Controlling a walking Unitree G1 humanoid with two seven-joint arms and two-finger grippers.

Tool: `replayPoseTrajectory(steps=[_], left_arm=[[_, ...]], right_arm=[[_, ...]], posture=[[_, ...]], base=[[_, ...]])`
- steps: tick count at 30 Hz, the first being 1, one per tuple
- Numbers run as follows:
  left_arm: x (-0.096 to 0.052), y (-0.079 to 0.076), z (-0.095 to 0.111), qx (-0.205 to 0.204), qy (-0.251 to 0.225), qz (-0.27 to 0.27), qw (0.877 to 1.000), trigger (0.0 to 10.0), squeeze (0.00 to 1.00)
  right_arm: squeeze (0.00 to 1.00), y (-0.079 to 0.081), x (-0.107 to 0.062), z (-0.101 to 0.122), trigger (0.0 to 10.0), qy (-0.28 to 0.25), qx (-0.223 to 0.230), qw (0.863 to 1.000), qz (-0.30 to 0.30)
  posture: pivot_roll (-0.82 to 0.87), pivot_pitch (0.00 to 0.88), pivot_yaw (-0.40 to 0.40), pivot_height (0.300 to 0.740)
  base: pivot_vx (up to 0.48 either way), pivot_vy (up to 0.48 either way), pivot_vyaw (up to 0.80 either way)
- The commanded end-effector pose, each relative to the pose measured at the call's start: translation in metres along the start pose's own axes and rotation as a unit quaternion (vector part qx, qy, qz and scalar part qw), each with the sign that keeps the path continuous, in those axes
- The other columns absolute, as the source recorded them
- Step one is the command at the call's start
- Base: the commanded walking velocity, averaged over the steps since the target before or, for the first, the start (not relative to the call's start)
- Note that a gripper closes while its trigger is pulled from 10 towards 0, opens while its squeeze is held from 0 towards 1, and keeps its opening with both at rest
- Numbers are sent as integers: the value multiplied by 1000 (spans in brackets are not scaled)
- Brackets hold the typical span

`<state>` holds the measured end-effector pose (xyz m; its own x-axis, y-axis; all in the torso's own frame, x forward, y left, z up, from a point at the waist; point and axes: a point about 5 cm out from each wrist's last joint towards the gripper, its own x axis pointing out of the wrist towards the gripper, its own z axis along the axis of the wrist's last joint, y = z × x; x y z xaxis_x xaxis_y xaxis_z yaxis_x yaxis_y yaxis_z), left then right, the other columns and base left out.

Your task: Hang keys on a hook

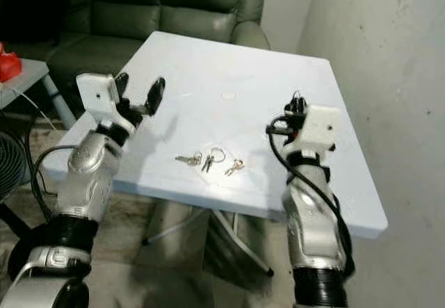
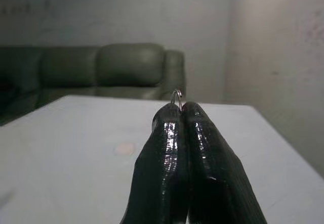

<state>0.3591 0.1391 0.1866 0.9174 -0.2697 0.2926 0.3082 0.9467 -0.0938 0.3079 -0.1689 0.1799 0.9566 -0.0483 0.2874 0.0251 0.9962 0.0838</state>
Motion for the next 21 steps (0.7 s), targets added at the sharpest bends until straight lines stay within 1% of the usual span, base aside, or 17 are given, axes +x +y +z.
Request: replayPoseTrajectory(steps=[1, 2, 4, 5, 6, 8, 12, 17, 21], left_arm=[[1, 0, 0, -7, -1, 3, 1000, 10000, 0], [1, 2, 0, -2, 3, 12, 1000, 10000, 0], [1, 5, 1, -6, 6, 17, 1000, 10000, 0], [1, 6, 1, -6, 7, 16, 1000, 10000, 0], [2, 6, 1, 5, 10, 11, 1000, 10000, 0], [4, 7, 2, 9, 13, 11, 1000, 10000, 0], [9, 8, 3, -2, 16, 16, 1000, 10000, 0], [11, 8, 2, -9, 21, 23, 999, 10000, 0], [9, 12, -1, 1, 31, 27, 999, 10000, 0]], right_arm=[[0, -4, -2, 5, 10000, -11, -4, 1000, -3], [0, -5, -4, 4, 10000, -13, -12, 1000, 0], [0, -5, -7, 3, 10000, -11, 3, 1000, 6], [0, -8, -8, 1, 10000, -5, -7, 1000, -1], [0, -8, -9, -1, 10000, -2, -6, 1000, -2], [0, -9, -10, -3, 10000, 4, -7, 1000, 0], [0, -15, -11, -9, 10000, 15, -31, 999, -29], [0, -14, -12, -11, 10000, 22, -27, 999, -14], [0, -14, -12, -10, 10000, 18, -28, 999, -16]], posture=[[-90, 0, -64, 740], [-90, 0, -64, 740], [-93, 0, -64, 740], [-93, 0, -64, 740], [-97, 0, -63, 740], [-97, 0, -63, 740], [-100, 0, -56, 740], [-106, 0, -50, 740], [-108, 0, -47, 740]], base=[[0, 0, 0], [0, 0, 0], [0, 0, 0], [0, 0, 0], [0, 0, 0], [0, 0, -238], [0, 0, -753], [0, 0, -800], [0, 0, -797]])
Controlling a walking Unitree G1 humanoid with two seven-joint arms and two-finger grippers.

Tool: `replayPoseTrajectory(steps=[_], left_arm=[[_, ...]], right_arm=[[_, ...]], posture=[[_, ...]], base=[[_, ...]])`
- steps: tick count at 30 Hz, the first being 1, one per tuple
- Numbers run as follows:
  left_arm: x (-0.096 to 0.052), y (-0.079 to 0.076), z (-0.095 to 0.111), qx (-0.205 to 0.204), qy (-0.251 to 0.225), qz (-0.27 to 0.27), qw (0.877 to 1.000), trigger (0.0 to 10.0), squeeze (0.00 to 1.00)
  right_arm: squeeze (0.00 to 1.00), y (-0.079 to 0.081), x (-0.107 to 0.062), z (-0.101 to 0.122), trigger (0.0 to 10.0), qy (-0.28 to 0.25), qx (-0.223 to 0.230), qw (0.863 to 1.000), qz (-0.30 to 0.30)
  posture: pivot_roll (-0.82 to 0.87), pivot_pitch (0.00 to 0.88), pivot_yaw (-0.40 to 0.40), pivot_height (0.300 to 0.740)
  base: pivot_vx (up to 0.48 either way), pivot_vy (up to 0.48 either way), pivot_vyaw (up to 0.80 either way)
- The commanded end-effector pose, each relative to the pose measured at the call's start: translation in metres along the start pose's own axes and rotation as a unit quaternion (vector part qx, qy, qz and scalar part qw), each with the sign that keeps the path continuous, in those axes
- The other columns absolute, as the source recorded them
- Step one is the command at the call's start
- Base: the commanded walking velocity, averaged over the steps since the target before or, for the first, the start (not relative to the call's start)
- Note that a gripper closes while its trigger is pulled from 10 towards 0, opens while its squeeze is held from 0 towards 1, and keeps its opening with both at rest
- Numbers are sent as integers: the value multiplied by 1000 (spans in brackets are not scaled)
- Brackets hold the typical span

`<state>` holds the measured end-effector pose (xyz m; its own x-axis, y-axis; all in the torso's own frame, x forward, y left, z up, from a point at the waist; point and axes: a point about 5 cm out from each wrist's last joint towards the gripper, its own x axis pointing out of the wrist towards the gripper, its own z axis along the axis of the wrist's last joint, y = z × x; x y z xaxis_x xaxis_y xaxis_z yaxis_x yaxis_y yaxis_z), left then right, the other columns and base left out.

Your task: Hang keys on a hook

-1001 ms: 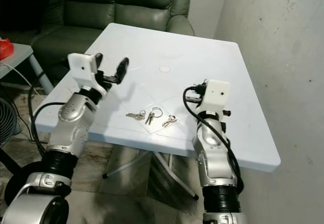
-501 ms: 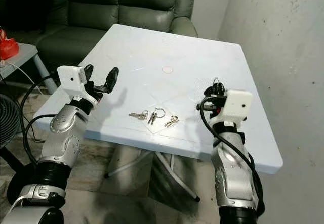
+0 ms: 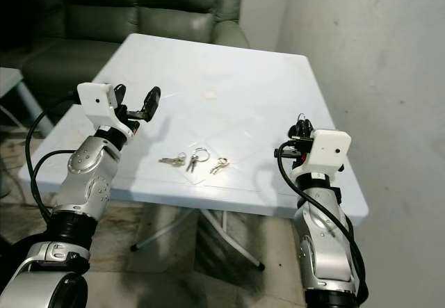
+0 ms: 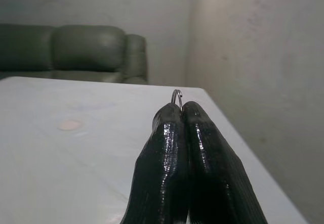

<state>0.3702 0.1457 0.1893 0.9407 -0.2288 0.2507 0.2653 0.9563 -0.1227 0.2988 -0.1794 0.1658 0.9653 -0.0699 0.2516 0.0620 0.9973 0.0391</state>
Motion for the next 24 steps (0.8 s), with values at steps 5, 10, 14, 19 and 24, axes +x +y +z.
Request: replayPoseTrajectory(steps=[5, 10, 14, 19, 24], left_arm=[[0, 6, -2, 19, 12, 8, 1000, 10000, 0], [1, 8, -1, 20, 10, 13, 1000, 10000, 0], [1, 11, 0, 25, 10, 15, 1000, 10000, 0], [3, 13, 2, 20, 7, 20, 1000, 10000, 0], [3, 13, 1, 16, 9, 22, 1000, 10000, 0]], right_arm=[[0, 0, 0, -2, 10000, 4, -5, 1000, -1], [0, 2, 1, -3, 10000, 5, -7, 1000, 4], [0, 2, 2, -3, 10000, 5, -7, 1000, 3], [0, 2, 2, -3, 10000, 5, -9, 1000, 4], [0, 2, 2, -3, 10000, 4, -10, 1000, 3]], posture=[[-101, 0, -50, 740], [-97, 0, -53, 740], [-97, 0, -53, 740], [-98, 0, -54, 740], [-99, 0, -53, 740]], base=[[0, 0, -793], [0, 0, -800], [0, 0, -800], [0, 0, -800], [0, 329, -800]])
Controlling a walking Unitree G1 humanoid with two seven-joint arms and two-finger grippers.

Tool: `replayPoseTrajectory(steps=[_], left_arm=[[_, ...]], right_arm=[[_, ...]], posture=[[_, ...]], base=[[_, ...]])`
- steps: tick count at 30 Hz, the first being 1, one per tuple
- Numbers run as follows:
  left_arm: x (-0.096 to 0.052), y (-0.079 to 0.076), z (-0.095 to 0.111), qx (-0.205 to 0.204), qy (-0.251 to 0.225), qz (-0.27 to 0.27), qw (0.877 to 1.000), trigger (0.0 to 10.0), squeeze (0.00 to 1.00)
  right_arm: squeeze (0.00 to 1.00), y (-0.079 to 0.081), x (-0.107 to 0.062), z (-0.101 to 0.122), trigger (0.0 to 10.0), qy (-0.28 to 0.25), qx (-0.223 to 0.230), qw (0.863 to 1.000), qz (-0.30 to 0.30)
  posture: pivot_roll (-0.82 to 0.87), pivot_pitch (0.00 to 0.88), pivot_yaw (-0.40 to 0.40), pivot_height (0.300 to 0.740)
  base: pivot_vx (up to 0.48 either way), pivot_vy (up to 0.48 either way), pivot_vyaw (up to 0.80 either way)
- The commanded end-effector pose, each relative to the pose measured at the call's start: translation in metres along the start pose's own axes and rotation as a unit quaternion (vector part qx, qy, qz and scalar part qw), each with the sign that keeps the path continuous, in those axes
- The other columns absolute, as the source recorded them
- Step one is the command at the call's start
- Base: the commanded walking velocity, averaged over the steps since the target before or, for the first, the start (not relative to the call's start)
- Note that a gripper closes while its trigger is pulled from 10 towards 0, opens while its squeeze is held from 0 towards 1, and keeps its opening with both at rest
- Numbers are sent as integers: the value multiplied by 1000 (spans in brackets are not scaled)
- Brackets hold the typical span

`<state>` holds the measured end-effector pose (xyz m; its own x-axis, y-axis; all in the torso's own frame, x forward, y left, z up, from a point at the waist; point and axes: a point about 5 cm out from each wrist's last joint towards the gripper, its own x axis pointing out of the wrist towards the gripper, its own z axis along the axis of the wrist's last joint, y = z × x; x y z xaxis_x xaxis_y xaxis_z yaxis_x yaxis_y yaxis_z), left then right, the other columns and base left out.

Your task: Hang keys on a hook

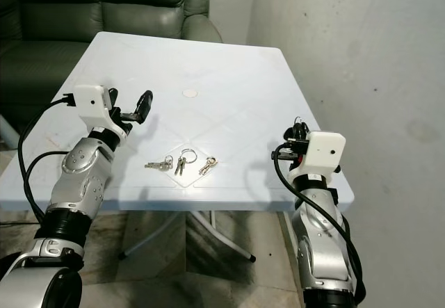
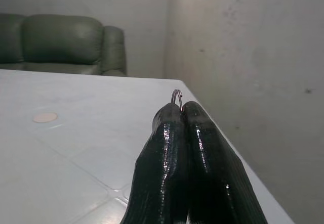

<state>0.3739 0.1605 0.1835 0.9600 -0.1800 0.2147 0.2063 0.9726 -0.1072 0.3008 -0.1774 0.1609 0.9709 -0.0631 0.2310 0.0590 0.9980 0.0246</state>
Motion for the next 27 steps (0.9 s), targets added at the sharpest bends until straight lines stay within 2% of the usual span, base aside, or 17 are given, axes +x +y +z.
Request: replayPoseTrajectory(steps=[1, 3, 27], left_arm=[[4, -3, 5, 3, -7, -6, 1000, 10000, 0], [4, -3, 4, 4, -8, -5, 1000, 10000, 0], [4, -6, 4, 18, -8, 0, 1000, 10000, 0]], right_arm=[[0, 0, 2, 2, 10000, -6, -4, 1000, 0], [0, 0, 2, 2, 10000, -6, -4, 1000, -1], [0, 1, 3, 2, 10000, -2, -9, 1000, 3]], posture=[[-99, 0, -53, 740], [-97, 0, -54, 740], [-93, 0, -61, 740]], base=[[0, 458, -800], [0, 398, -794], [0, 0, -800]])
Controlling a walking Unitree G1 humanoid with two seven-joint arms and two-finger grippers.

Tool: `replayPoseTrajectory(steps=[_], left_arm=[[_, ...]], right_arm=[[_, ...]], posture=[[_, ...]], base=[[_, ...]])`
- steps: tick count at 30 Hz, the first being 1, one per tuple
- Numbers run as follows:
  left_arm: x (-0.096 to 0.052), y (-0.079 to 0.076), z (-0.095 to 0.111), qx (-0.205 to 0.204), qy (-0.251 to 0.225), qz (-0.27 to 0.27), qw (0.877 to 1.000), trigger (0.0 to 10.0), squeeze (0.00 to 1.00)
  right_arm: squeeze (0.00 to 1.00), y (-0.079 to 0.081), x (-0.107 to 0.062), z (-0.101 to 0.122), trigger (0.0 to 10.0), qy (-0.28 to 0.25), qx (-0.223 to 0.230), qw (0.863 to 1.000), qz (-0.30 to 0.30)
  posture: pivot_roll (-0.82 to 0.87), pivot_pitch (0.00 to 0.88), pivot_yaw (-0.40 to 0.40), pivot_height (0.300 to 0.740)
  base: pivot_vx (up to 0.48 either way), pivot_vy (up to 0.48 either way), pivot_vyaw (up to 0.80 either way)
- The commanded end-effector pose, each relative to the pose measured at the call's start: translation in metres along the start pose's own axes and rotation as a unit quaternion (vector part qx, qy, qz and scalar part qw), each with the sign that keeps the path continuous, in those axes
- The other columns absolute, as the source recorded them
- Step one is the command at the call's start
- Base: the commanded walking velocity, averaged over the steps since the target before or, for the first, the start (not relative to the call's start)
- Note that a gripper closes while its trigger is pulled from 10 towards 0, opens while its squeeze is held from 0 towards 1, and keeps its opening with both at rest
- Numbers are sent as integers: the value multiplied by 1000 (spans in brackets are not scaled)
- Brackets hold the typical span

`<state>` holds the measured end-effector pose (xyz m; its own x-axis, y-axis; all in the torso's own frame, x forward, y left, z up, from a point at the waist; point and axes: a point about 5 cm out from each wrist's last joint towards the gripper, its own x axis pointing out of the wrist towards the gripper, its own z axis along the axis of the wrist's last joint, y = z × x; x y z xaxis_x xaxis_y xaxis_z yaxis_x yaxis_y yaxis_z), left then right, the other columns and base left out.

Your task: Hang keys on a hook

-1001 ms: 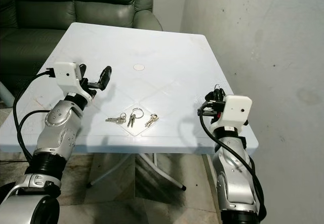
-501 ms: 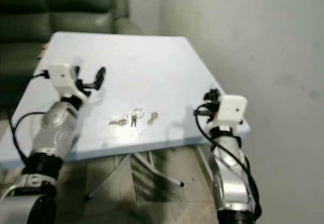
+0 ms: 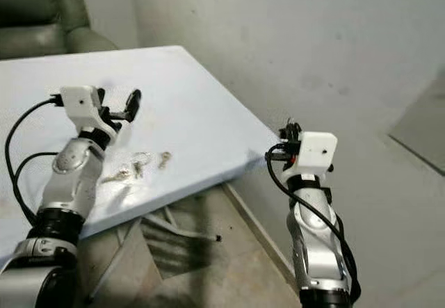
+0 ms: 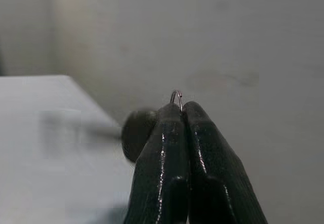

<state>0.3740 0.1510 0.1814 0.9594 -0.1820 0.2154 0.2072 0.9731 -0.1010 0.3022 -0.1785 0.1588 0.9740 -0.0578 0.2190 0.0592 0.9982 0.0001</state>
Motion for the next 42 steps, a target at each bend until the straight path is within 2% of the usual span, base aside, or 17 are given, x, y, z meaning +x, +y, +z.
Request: replayPoseTrajectory(steps=[1, 12, 27, 33, 38, 39, 42], left_arm=[[3, 3, 7, 16, -7, 0, 1000, 10000, 0], [3, -2, 5, 11, -7, -4, 1000, 10000, 0], [1, -21, -2, 11, -4, -33, 999, 10000, 0], [-2, -28, -4, 25, -3, -51, 998, 10000, 0], [-10, -37, -10, 35, 3, -84, 996, 10000, 0], [-17, -44, -15, 42, 11, -116, 992, 10000, 0], [-23, -49, -19, 35, 18, -138, 990, 10000, 0]], right_arm=[[0, 2, 2, 4, 10000, -8, 3, 1000, 1], [0, 2, 3, 4, 10000, -7, 2, 1000, 2], [0, 1, 2, 4, 10000, -6, -2, 1000, 2], [0, 1, 2, 4, 10000, -6, -5, 1000, 3], [0, 3, -3, 1, 10000, 3, -14, 1000, 23], [0, 5, -7, -2, 10000, 9, -14, 999, 36], [0, 9, -12, -3, 10000, 8, -20, 998, 55]], posture=[[-93, 0, -61, 740], [-92, 0, -65, 740], [-97, 0, -69, 740], [-98, 0, -69, 740], [-98, 0, -66, 740], [-97, 0, -66, 740], [-98, 0, -65, 740]], base=[[0, 0, -800], [0, 0, -800], [0, 0, -791], [0, 0, -788], [0, 0, -788], [0, 0, -781], [0, 0, -446]])
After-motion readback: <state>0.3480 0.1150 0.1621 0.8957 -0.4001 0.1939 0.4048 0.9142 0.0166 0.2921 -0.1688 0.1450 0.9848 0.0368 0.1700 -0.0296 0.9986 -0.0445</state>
